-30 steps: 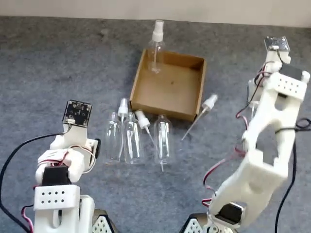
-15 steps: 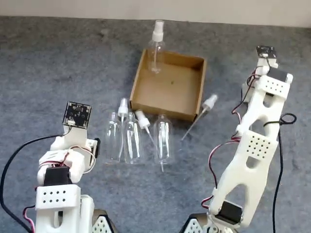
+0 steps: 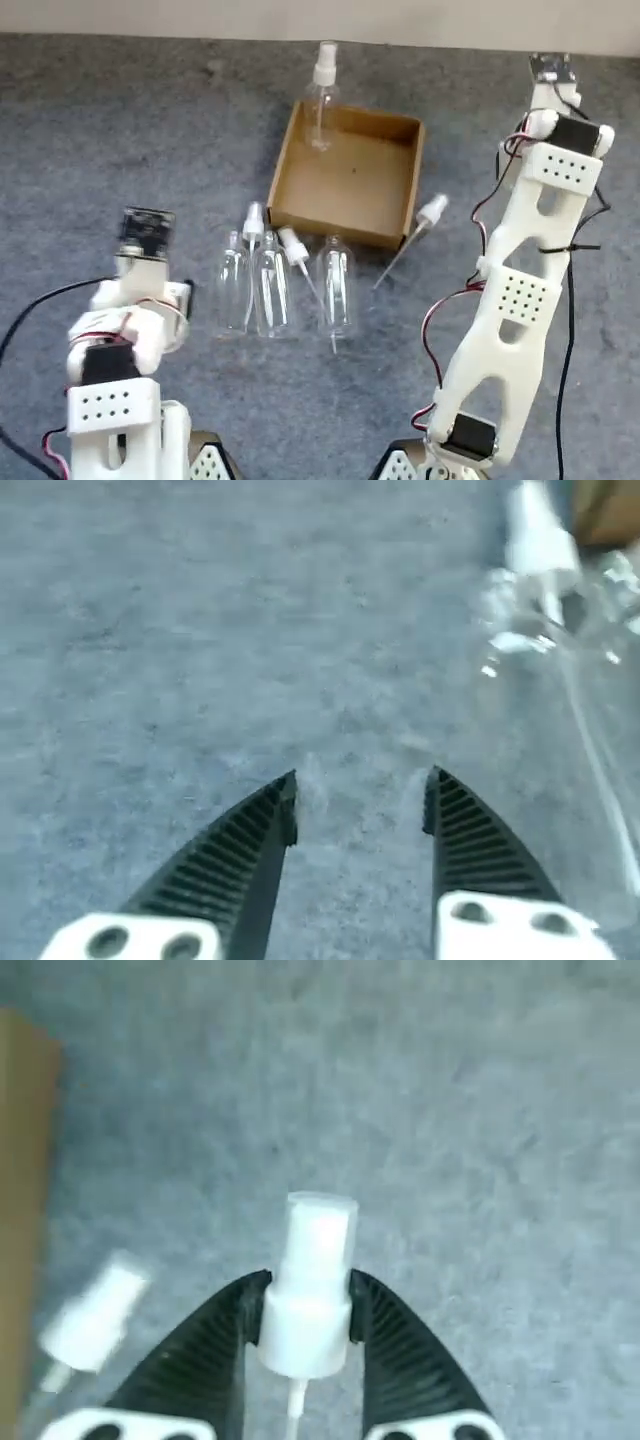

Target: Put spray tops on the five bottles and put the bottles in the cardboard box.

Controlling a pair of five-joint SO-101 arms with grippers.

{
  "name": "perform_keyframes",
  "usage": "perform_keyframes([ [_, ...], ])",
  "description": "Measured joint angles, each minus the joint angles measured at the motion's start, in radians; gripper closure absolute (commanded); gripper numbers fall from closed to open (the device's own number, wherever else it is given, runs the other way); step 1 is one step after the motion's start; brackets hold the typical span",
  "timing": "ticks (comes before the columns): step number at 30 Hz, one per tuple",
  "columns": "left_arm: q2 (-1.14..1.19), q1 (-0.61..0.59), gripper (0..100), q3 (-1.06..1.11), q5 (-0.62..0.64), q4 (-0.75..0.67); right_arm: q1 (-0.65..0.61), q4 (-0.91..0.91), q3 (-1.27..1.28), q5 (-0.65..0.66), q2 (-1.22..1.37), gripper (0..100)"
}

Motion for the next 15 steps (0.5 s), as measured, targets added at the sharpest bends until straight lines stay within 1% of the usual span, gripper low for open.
perform_keyframes([
  [2,0.0,-0.064,84,-0.051,-0.014,0.005,-0.011,0.008,-0.002,-0.052,-0.08,99.5],
  [4,0.0,-0.123,84,-0.115,-0.064,0.041,-0.04,0.009,-0.006,-0.087,-0.175,99.5],
  [8,0.014,-0.235,84,-0.259,-0.133,0.138,-0.153,0.009,0.031,-0.146,-0.384,99.5],
  [11,0.081,-0.31,84,-0.359,-0.173,0.167,-0.272,0.009,0.166,-0.186,-0.545,99.5],
  [15,0.264,-0.408,84,-0.489,-0.219,0.169,-0.471,0.009,0.43,-0.232,-0.743,99.5],
])
